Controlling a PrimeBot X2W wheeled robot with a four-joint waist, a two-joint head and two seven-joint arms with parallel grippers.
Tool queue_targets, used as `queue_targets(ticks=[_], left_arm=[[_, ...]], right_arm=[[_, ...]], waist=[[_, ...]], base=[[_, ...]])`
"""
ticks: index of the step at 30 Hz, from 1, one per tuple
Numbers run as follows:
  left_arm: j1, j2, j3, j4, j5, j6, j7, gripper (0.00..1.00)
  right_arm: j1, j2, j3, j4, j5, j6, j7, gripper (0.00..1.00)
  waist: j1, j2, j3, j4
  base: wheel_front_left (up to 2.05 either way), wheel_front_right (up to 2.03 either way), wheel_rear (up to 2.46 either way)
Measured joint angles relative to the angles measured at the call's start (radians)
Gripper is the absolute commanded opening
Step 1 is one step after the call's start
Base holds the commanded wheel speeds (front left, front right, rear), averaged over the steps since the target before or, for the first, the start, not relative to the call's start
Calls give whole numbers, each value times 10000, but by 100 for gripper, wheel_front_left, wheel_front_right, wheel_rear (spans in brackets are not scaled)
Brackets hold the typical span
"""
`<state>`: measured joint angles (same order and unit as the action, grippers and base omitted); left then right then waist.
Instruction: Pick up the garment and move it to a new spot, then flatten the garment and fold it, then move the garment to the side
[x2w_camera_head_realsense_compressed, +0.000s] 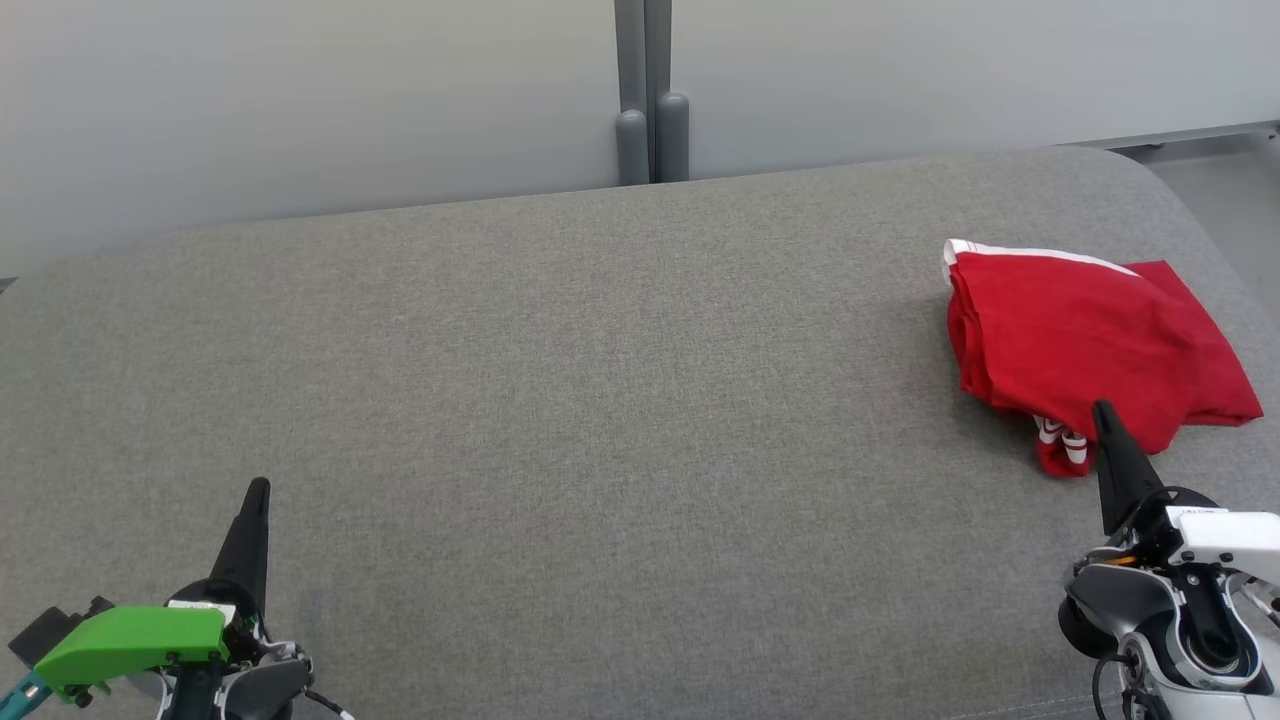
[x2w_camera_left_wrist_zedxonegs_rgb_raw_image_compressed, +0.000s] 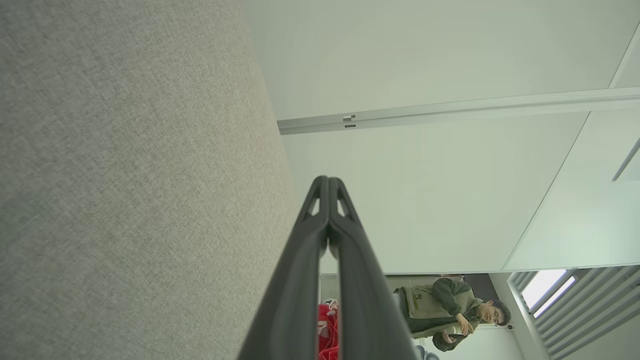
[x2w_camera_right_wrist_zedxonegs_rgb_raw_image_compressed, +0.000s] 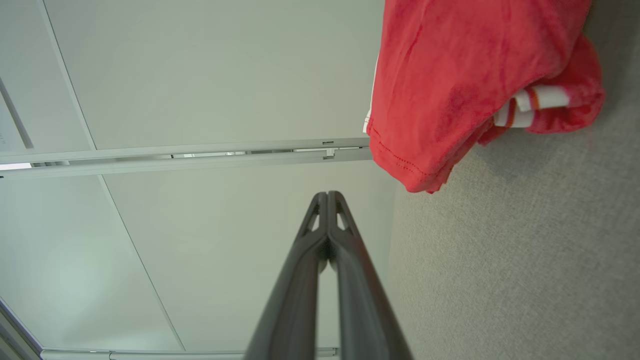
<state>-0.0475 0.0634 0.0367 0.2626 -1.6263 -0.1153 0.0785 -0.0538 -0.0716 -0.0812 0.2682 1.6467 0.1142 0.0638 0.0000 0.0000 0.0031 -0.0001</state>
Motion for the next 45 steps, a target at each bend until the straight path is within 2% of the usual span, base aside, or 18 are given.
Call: queue_targets(ticks=[45], left_arm=[[-91,-50,36,151,0,-36,8,0]], right_arm=[[-5,10,-31,98,0,2,46,0]], waist=[[0,0,-5,1]], base=[[0,0,0]])
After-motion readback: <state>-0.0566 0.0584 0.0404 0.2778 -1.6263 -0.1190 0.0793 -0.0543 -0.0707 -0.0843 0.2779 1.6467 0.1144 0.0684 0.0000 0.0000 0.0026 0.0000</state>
